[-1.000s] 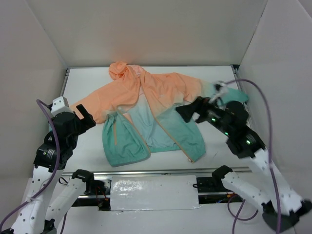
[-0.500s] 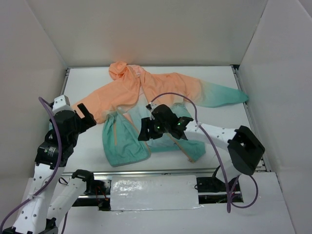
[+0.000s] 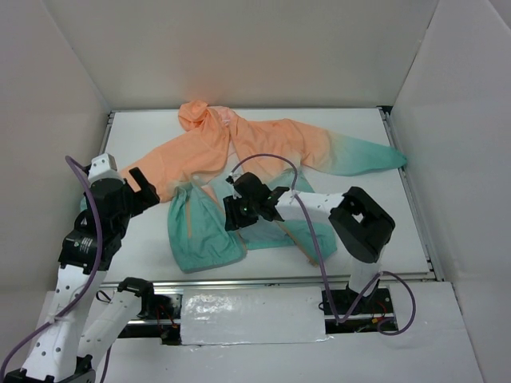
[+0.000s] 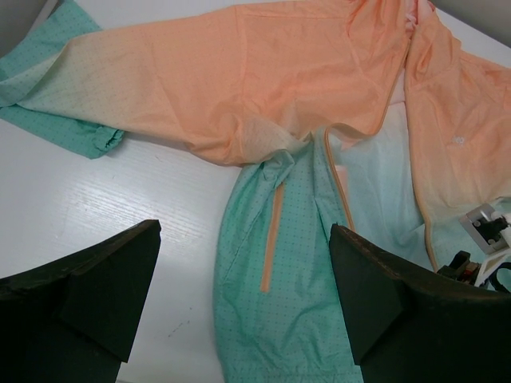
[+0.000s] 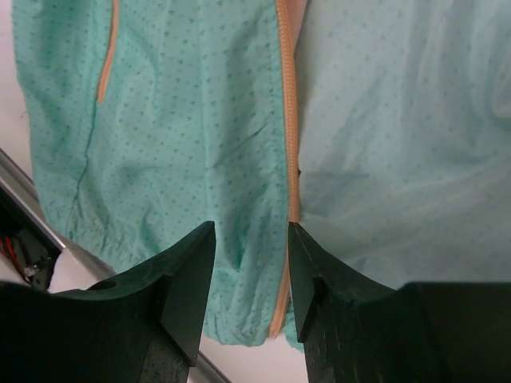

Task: Zip up the jacket

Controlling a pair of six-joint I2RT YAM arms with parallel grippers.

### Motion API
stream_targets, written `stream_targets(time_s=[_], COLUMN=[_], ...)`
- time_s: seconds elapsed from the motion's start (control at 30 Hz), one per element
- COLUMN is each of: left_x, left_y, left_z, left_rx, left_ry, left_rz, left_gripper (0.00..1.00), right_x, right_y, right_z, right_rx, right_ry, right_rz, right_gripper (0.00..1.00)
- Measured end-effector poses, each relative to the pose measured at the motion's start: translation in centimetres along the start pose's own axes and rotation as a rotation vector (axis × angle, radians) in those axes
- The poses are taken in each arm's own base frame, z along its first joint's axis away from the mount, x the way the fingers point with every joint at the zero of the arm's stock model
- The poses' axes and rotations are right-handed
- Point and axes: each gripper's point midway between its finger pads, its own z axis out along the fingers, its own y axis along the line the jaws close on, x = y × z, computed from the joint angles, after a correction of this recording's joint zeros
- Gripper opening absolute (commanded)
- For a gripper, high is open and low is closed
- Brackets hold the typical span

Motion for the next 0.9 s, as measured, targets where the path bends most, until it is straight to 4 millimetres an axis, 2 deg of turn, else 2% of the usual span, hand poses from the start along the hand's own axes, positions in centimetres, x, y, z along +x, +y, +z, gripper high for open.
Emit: stream_targets(time_s=[0.3, 0.47, 0.63, 0.7, 0.77, 0.9], left_x=[0.2, 0.1, 0.2, 0.2, 0.2, 0.2], left_y=[-0.3, -0.2, -0.3, -0.3, -0.3, -0.4], left_z=[0.2, 0.2, 0.1, 0.1, 0.1, 0.1], left_rx=[0.016, 0.014, 0.018, 0.020, 0.021, 0.023], left_ry=[0.011, 0.010, 0.012, 0.012, 0.013, 0.014], left_rz=[0.020, 0.019, 0.018, 0.019, 0.019, 0.019], left_gripper=[0.99, 0.99, 0.99, 0.99, 0.99, 0.99], right_x=[0.8, 0.9, 1.0, 1.0, 1.0, 0.7], right_y=[-1.5, -1.6, -1.5, -1.5, -1.5, -1.3], right_z=[1.5, 1.8, 1.8, 1.8, 1.8, 1.8], right_rx=[0.020, 0.021, 0.016, 0.014, 0.013, 0.010], right_ry=[0.039, 0.046, 0.048, 0.049, 0.049, 0.043], right_rz=[-0.003, -0.006, -0.006, -0.006, -0.010, -0.007], right_gripper=[0.47, 0.33, 0.28, 0.21, 0.02, 0.00])
